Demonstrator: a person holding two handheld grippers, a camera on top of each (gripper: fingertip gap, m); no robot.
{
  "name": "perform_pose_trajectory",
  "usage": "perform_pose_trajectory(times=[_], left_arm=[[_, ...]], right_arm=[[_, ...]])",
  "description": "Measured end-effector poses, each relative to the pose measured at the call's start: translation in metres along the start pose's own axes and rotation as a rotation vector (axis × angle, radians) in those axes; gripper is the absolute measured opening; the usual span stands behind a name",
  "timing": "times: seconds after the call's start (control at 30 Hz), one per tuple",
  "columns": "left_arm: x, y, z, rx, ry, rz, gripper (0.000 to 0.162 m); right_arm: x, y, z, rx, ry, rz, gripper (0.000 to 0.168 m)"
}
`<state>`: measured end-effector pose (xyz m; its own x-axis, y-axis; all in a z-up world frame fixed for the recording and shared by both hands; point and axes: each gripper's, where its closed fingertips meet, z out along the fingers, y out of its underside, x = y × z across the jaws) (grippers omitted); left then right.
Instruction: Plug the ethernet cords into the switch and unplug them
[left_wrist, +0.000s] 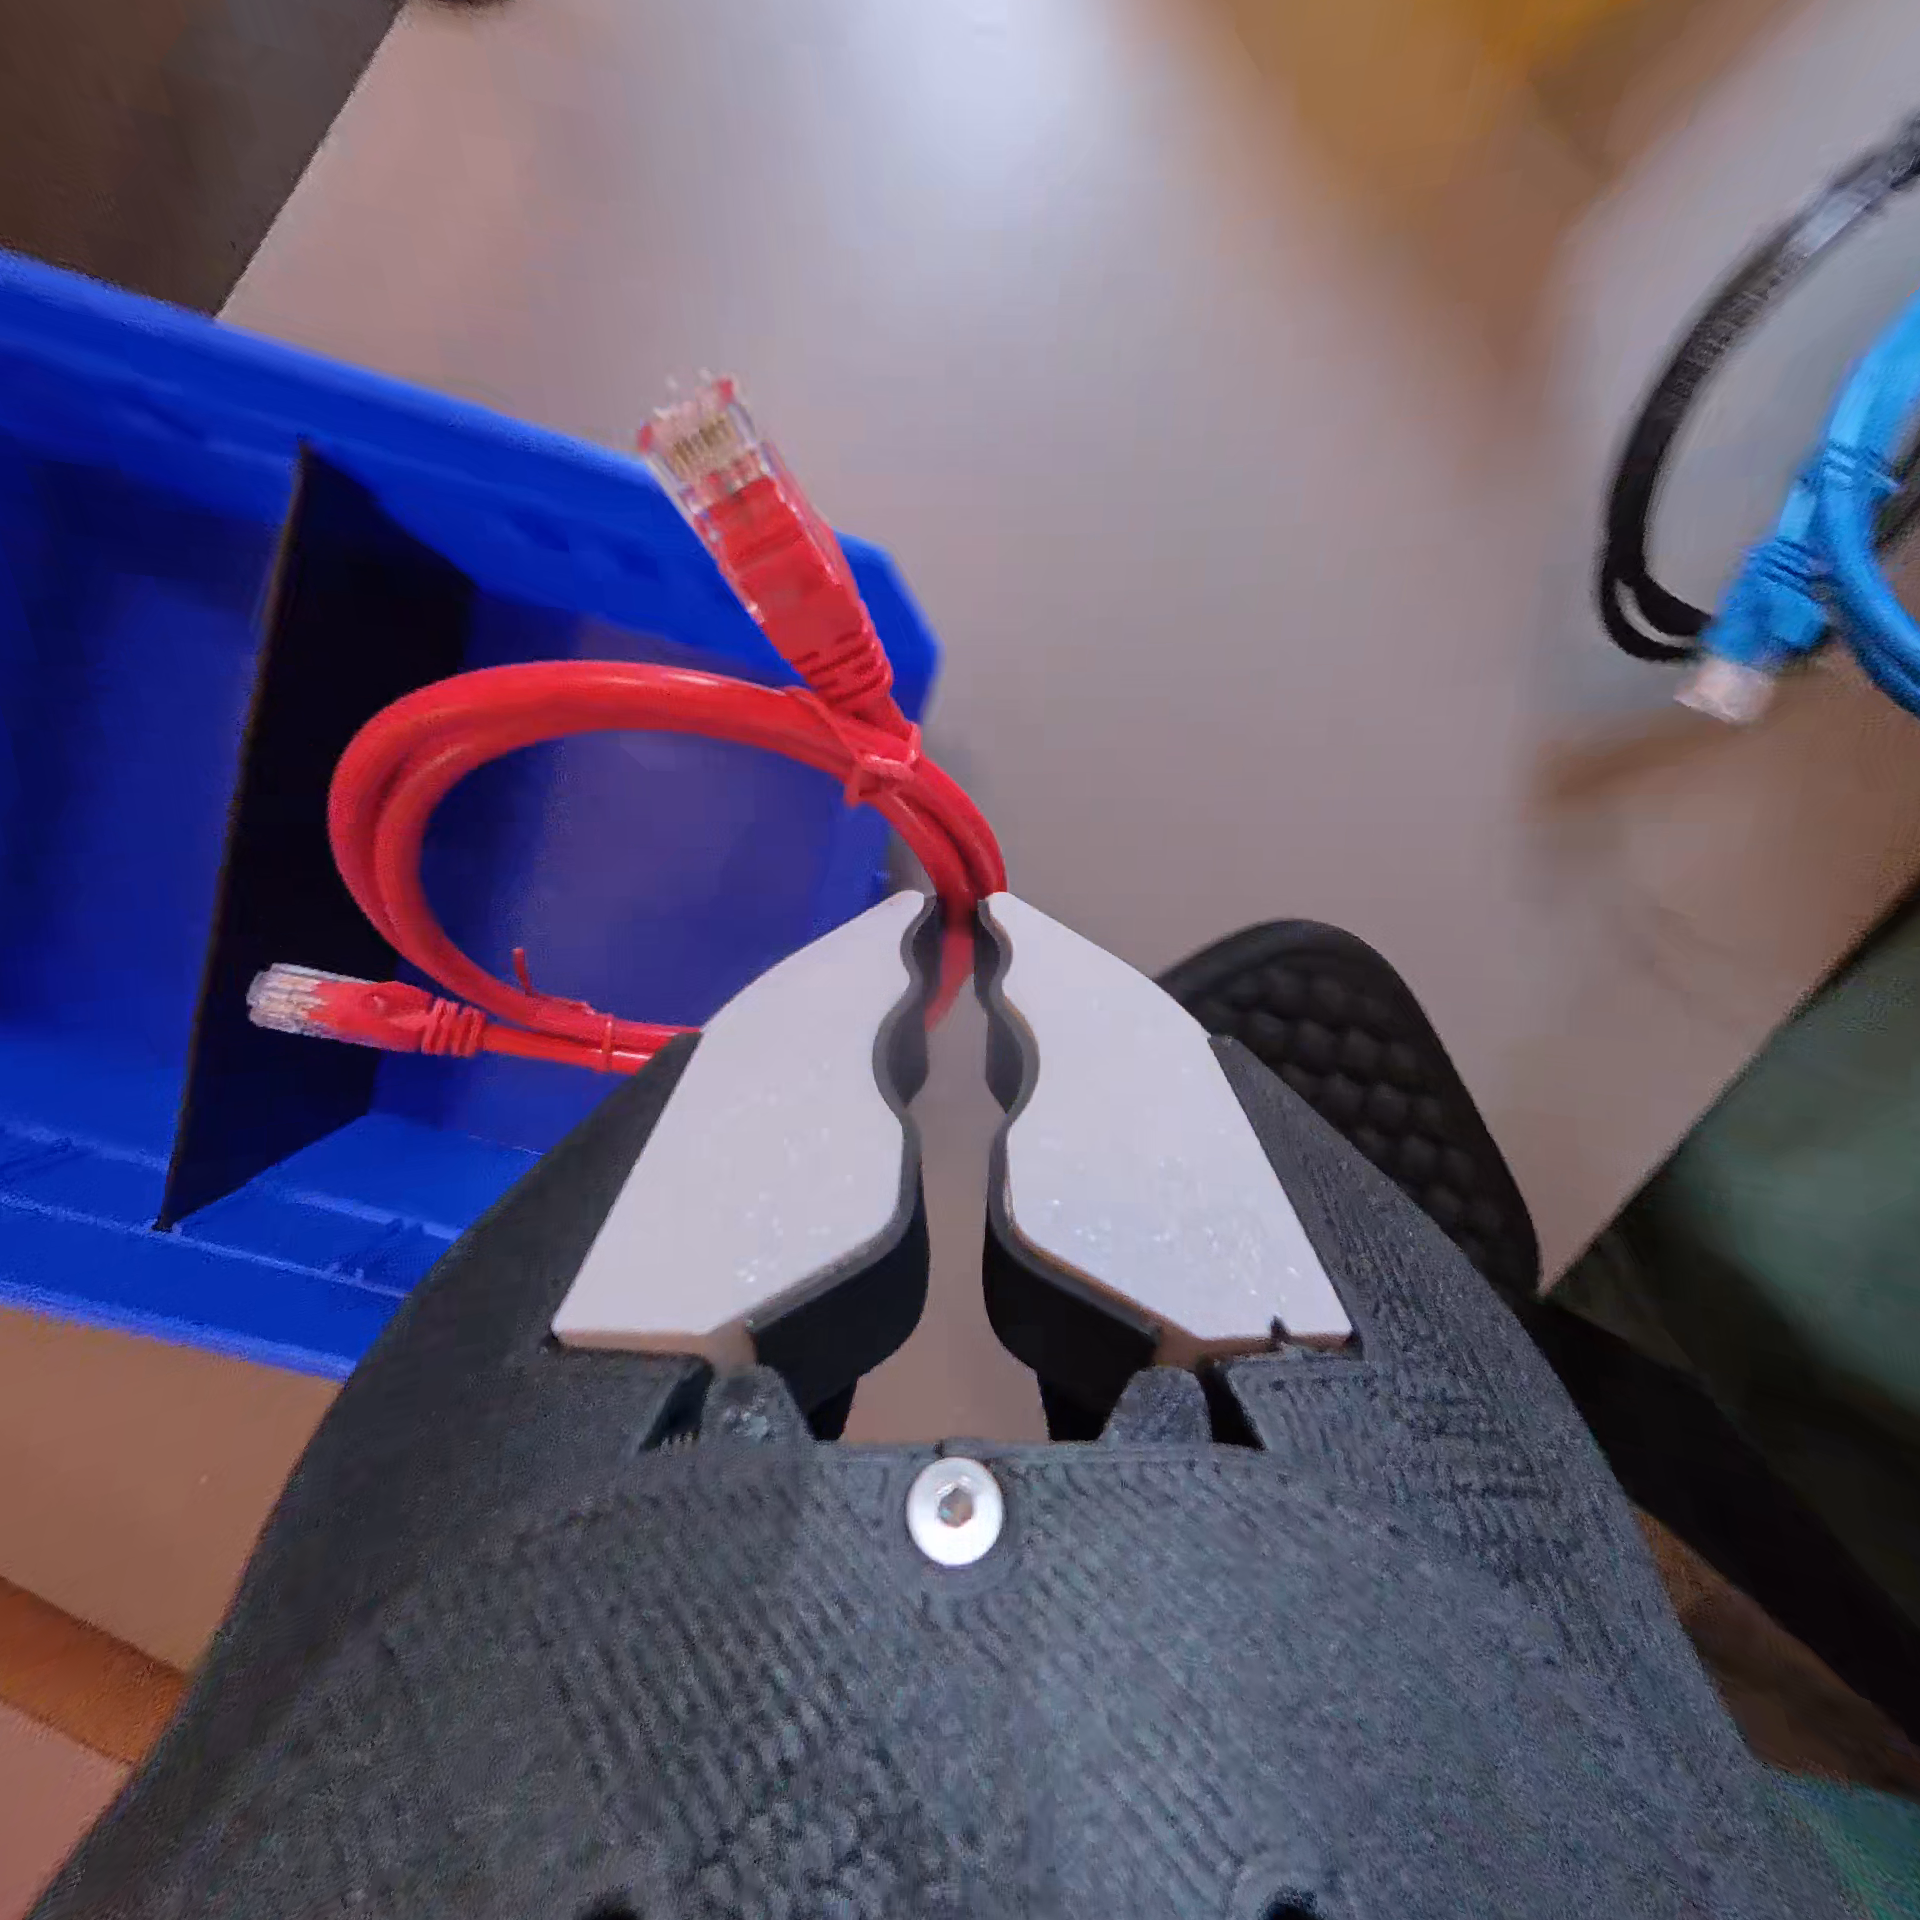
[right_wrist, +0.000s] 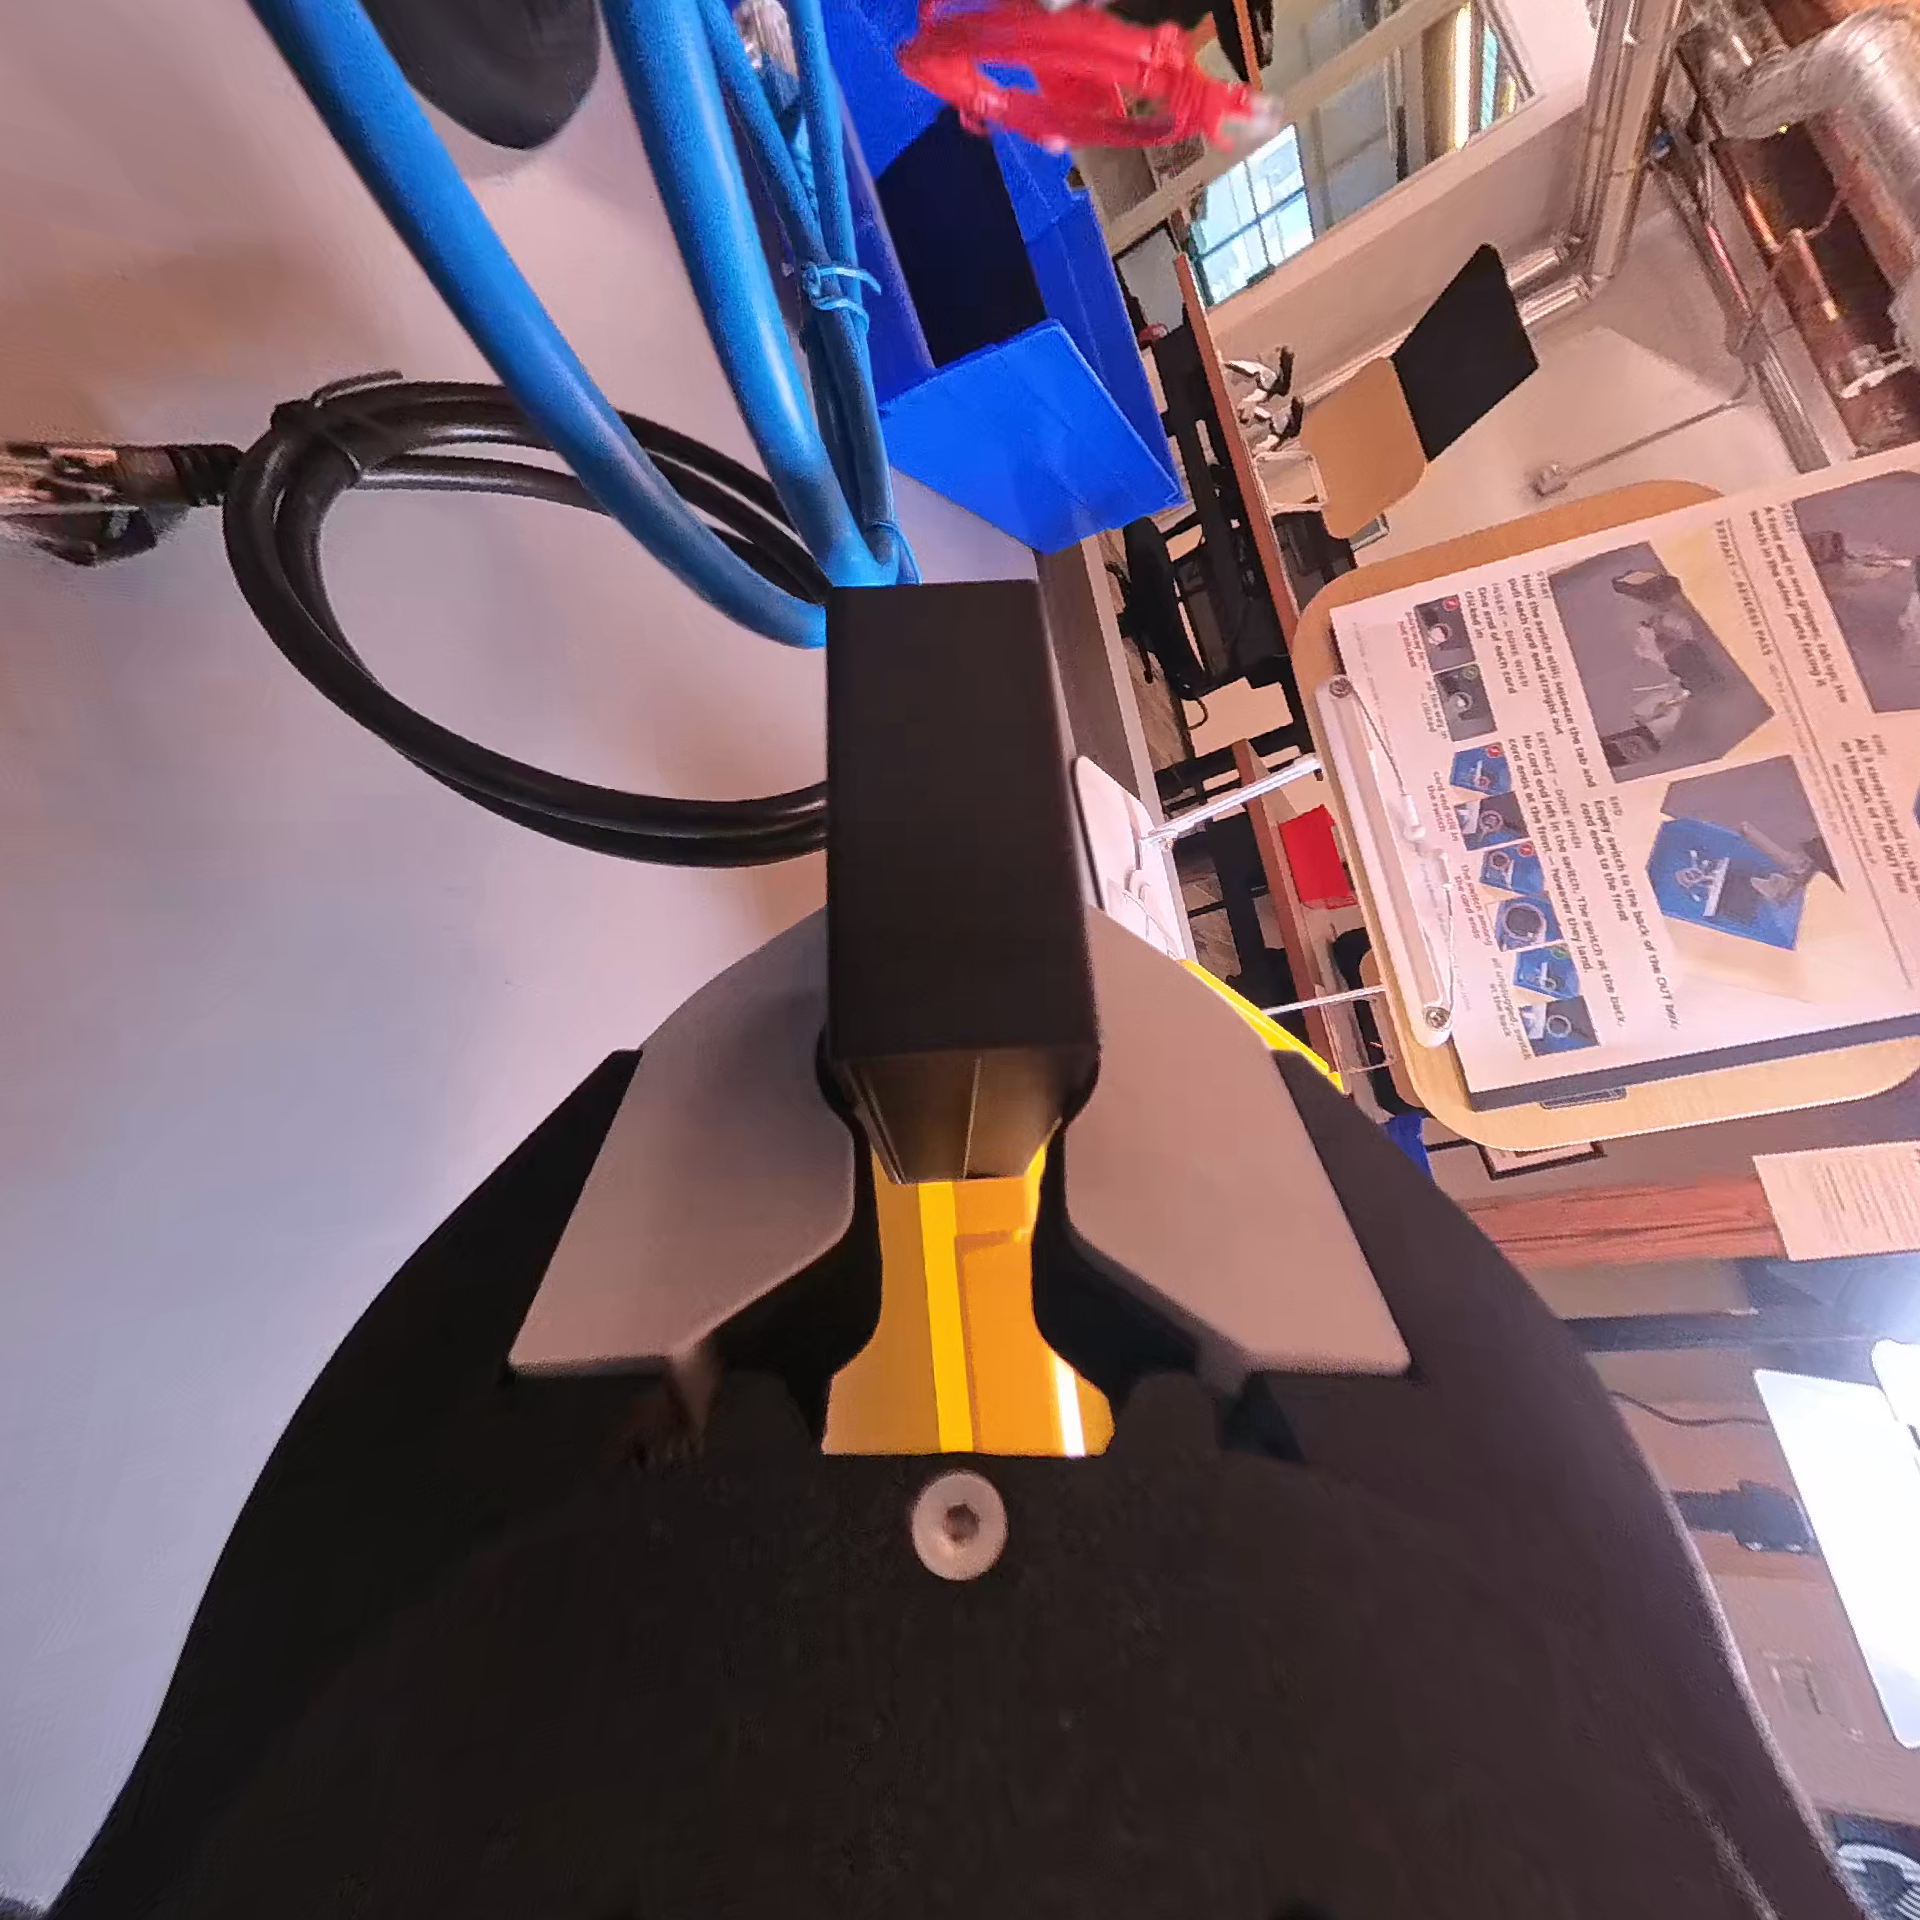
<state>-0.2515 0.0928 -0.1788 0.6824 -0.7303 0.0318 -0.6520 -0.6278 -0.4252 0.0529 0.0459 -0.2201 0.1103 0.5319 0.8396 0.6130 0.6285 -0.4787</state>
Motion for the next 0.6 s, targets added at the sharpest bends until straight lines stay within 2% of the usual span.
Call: perform_pose_trajectory(times=[0.03,0.1,0.17,0.33,0.4,0.5,0.6], left_arm=[[0.015,-0.001,-0.007,-0.005,0.011,0.039,0.006],[0.051,-0.001,-0.015,-0.026,0.080,0.115,0.006],[0.086,0.004,-0.007,-0.068,0.162,0.188,0.006],[0.140,0.020,0.051,-0.123,0.330,0.252,0.006],[0.153,0.019,0.069,-0.076,0.398,0.259,0.008],[0.138,0.015,0.071,0.007,0.370,0.218,0.010],[0.092,0.010,0.068,0.112,0.263,0.065,0.016]], right_arm=[[0.001,0.000,0.000,0.000,0.006,0.001,0.030],[0.004,0.001,-0.001,-0.003,0.018,-0.004,0.031],[0.006,0.001,-0.002,-0.005,0.026,-0.011,0.030],[0.009,0.004,-0.007,-0.003,0.031,-0.010,0.031],[0.011,0.008,-0.009,-0.013,0.039,-0.003,0.031],[0.018,0.015,-0.012,-0.028,0.059,0.013,0.031],[0.027,0.021,-0.016,-0.039,0.087,0.033,0.031]])
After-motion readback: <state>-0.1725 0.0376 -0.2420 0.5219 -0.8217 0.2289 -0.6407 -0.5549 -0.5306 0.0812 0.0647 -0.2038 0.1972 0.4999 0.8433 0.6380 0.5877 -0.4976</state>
